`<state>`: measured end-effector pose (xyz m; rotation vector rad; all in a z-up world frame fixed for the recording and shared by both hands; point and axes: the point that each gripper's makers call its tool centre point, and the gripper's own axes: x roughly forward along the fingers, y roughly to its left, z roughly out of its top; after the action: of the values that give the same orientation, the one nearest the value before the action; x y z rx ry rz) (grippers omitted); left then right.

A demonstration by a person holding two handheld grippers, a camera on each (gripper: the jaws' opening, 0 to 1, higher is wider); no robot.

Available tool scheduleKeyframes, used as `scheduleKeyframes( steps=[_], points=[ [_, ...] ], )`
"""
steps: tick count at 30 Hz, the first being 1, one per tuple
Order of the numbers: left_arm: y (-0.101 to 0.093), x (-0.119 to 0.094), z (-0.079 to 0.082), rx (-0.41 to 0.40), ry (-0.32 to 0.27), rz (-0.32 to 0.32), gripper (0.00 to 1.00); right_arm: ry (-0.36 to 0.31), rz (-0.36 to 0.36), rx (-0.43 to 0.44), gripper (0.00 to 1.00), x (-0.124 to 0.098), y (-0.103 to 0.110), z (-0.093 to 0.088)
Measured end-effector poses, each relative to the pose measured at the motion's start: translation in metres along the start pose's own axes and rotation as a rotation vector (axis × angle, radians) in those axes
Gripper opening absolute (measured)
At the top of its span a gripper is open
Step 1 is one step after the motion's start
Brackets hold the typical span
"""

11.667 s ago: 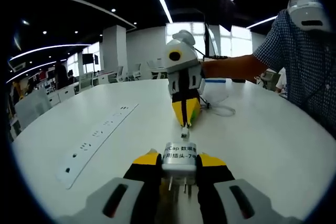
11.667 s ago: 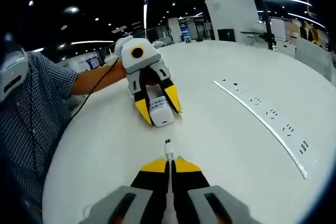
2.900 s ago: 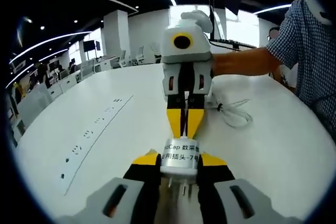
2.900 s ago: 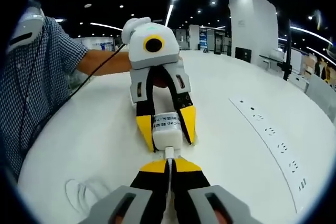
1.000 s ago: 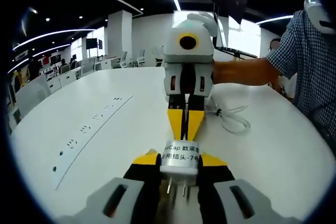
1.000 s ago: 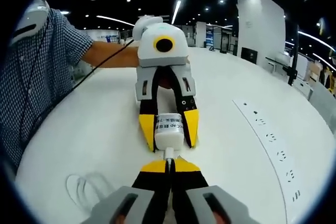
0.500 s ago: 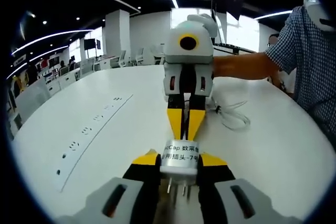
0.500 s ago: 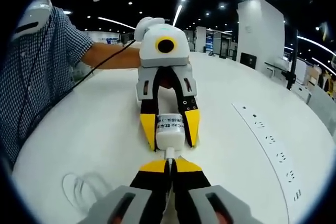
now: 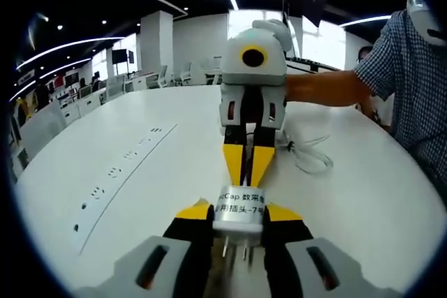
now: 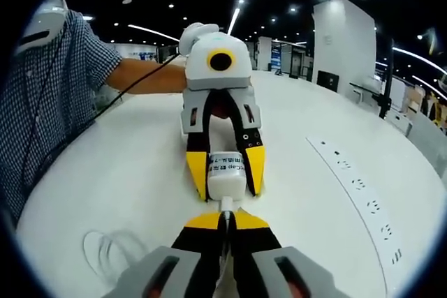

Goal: Plug the desk Type‑C cable into the charger adapter.

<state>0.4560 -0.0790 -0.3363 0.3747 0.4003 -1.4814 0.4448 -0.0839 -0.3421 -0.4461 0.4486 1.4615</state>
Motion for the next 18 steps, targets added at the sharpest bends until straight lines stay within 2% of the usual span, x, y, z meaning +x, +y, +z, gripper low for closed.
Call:
scheduleKeyframes(
  steps=[4, 14, 15, 18],
  points=[
    [0.0005, 0.0009, 0.0008, 0.014, -0.015, -0.001, 0.28, 0.001, -0.001, -0.007, 0.06, 0.0003, 0.0028, 0.0008],
    [0.002, 0.0028, 0.0006, 0.007, -0.009, -0.005, 0.28, 0.0, 0.002, 0.009, 0.07, 0.0009, 0.0009, 0.0004],
    [0.0023, 0.0027, 0.0005, 0.006, -0.01, -0.005, 0.28, -0.002, -0.001, 0.011, 0.1, 0.001, 0.0003, 0.0005],
    [0.0016, 0.0037, 0.0012, 0.006, -0.015, -0.006, 0.28, -0.03, 0.007, 0.013, 0.26, 0.0033, 0.0027, 0.005]
  ],
)
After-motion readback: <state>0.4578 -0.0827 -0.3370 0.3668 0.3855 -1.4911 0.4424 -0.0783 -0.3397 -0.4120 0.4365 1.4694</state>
